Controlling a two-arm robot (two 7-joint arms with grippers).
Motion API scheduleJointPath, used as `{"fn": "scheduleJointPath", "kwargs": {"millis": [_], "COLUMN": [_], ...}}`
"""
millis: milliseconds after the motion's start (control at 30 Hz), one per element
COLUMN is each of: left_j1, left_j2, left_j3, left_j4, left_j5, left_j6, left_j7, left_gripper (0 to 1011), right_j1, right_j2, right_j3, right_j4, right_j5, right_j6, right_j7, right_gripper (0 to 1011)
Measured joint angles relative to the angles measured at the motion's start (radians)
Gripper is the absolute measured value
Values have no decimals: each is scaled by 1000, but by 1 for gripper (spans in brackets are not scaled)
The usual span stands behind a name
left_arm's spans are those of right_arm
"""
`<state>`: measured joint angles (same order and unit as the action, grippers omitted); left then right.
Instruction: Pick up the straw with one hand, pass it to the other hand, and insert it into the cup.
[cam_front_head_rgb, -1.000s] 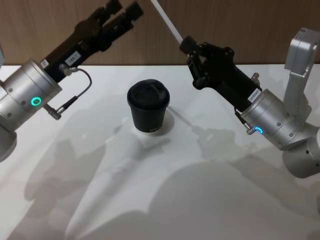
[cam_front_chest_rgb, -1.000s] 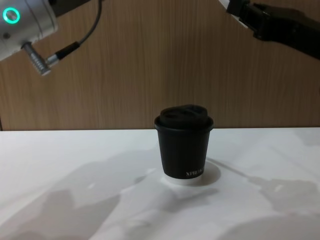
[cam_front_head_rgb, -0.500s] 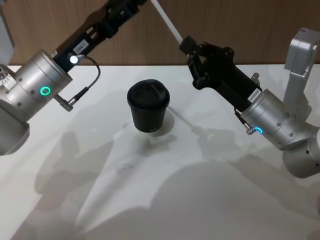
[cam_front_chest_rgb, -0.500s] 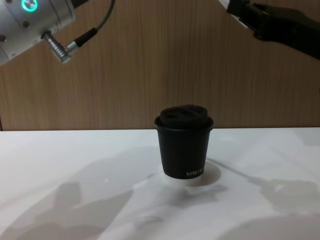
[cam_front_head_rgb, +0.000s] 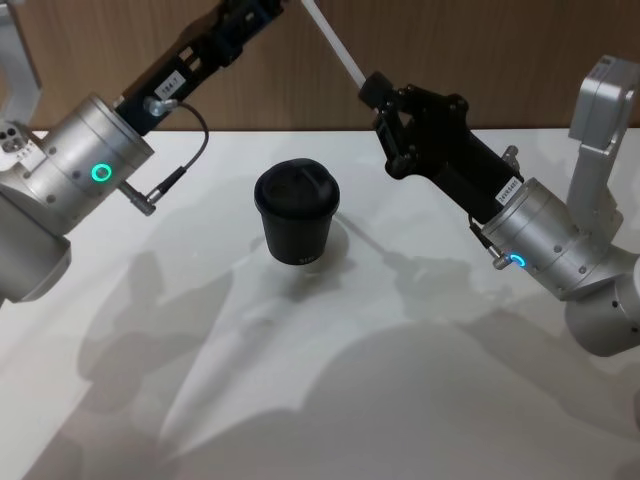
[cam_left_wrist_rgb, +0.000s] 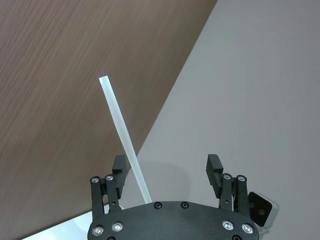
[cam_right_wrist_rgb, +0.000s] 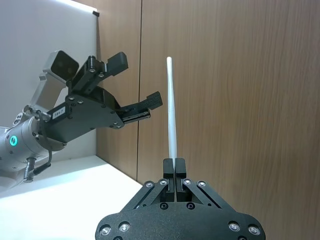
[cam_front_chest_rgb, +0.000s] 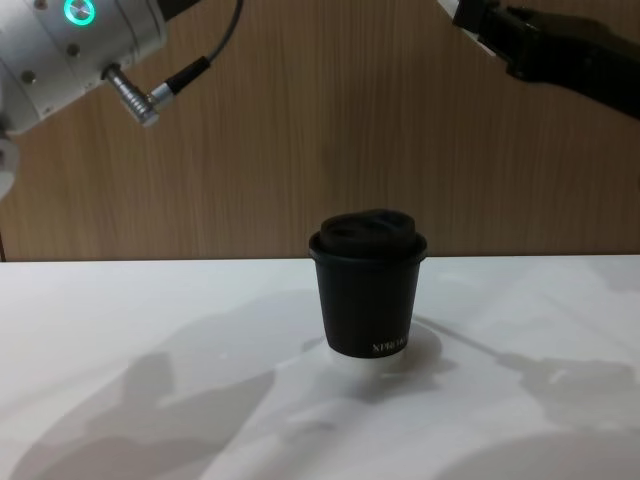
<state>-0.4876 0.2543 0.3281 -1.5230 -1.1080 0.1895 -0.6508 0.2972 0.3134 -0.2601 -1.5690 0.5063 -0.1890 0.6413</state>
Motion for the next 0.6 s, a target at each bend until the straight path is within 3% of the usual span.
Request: {"fn": "scheduleJointPath", "kwargs": {"millis": [600], "left_j1": [-34], "left_j2": [-31], "left_j3": [19], "left_j4": [49], "left_j5": [-13], "left_j6": [-14], "left_j7": [49], "left_gripper": [1003], "right_j1": [0], "right_j2": [0], "right_j3": [0], "right_j4": [0], "right_j5": [0], "right_j6": [0], "right_j7": [0], "right_gripper": [26]}}
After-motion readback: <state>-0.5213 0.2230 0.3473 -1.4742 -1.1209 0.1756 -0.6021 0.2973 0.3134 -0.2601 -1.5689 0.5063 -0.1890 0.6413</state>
